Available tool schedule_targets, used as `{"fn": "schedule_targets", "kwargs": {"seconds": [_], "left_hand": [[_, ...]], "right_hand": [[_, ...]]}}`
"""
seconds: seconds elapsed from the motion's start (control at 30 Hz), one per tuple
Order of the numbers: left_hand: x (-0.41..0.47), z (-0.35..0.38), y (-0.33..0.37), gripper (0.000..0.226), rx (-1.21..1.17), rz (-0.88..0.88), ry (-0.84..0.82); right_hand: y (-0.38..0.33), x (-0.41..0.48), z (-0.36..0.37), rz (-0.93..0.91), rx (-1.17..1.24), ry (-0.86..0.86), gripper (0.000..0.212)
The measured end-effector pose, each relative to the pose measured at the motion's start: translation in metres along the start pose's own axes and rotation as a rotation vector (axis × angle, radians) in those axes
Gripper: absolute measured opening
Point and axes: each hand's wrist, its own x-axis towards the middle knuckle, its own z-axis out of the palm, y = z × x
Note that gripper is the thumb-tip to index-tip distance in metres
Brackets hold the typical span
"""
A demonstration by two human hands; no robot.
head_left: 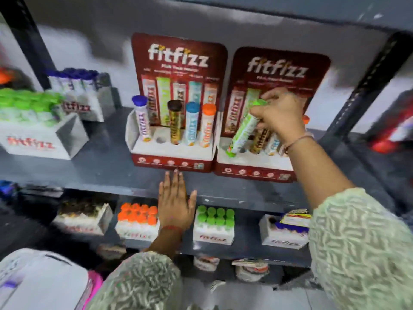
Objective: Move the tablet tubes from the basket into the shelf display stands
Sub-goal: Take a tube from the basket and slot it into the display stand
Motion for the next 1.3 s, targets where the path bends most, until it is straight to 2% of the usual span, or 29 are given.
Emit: {"fn": "schedule_targets", "kwargs": {"seconds": [0.07,0.37,0.67,0.8,0.93,1.0,1.07,1.13,1.2,1.3], "left_hand": [[0.001,-0.001,0.001,0.077,0.004,-0.008,-0.011],[0.002,0.000,-0.001,0.094,0.019,-0.046,-0.063],[0.002,0.001,-0.002,0.099,0.052,-0.044,-0.072],[0.002,0.001,-0.003,0.100,0.069,-0.032,-0.069],[0.002,0.000,-0.005,0.103,0.060,-0.017,-0.066],[0.001,-0.005,-0.006,0.101,0.019,0.003,-0.067],[-0.005,-0.014,-0.011,0.090,-0.026,0.005,-0.041],[-0.019,-0.024,-0.025,0.072,-0.059,-0.032,0.024],[-0.047,-0.034,-0.051,0.063,-0.038,-0.115,0.091],[-0.104,-0.049,-0.096,0.062,0.019,-0.306,0.143]], "right_hand": [[-0.003,0.013,-0.005,-0.018,-0.105,-0.046,0.034],[-0.016,0.038,-0.022,-0.201,-0.597,-0.315,0.037],[-0.003,0.037,-0.011,-0.322,-0.700,-0.376,0.040],[0.001,0.032,-0.005,-0.327,-0.696,-0.346,0.049],[0.004,0.029,-0.007,-0.364,-0.738,-0.420,0.062],[0.008,0.019,-0.002,-0.488,-0.651,-0.290,0.060],[0.011,-0.005,0.015,-0.617,-0.414,-0.094,0.039],[0.016,-0.038,0.044,-0.709,-0.229,-0.037,0.026],[0.022,-0.075,0.087,-0.760,-0.121,-0.138,0.024],[0.030,-0.130,0.156,-0.799,-0.020,-0.387,0.022]]}}
